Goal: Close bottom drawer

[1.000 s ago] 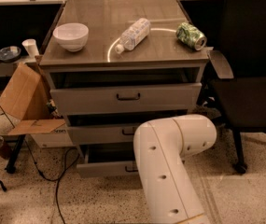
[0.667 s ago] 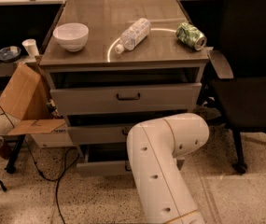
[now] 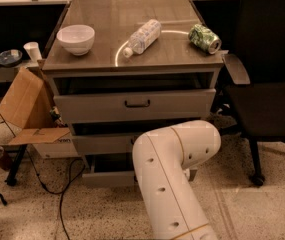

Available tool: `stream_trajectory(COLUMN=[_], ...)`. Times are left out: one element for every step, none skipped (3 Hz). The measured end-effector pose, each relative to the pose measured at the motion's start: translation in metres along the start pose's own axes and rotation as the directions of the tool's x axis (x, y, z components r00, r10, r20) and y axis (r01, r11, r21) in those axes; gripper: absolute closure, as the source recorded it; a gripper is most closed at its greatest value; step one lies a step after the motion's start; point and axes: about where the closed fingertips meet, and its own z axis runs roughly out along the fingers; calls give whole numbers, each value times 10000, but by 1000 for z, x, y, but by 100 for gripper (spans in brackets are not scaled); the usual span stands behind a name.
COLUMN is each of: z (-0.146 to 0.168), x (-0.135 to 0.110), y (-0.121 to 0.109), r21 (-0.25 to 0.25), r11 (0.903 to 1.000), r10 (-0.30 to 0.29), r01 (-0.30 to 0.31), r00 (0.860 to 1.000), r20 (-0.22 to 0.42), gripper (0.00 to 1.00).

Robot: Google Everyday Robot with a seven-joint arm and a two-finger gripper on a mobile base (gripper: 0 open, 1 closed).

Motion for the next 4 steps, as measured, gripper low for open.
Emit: stream_trajectory(z=[0, 0, 0, 1], x=[0, -3, -7, -10], y=[0, 3, 7, 11], r21=[1, -144, -300, -641], r11=[10000, 9999, 9994, 9978], r10=[0, -37, -125, -135], r01=[0, 41, 141, 190], r00=[10000, 9996, 9985, 9963], r20=[0, 266, 536, 845], gripper=[17, 0, 0, 0])
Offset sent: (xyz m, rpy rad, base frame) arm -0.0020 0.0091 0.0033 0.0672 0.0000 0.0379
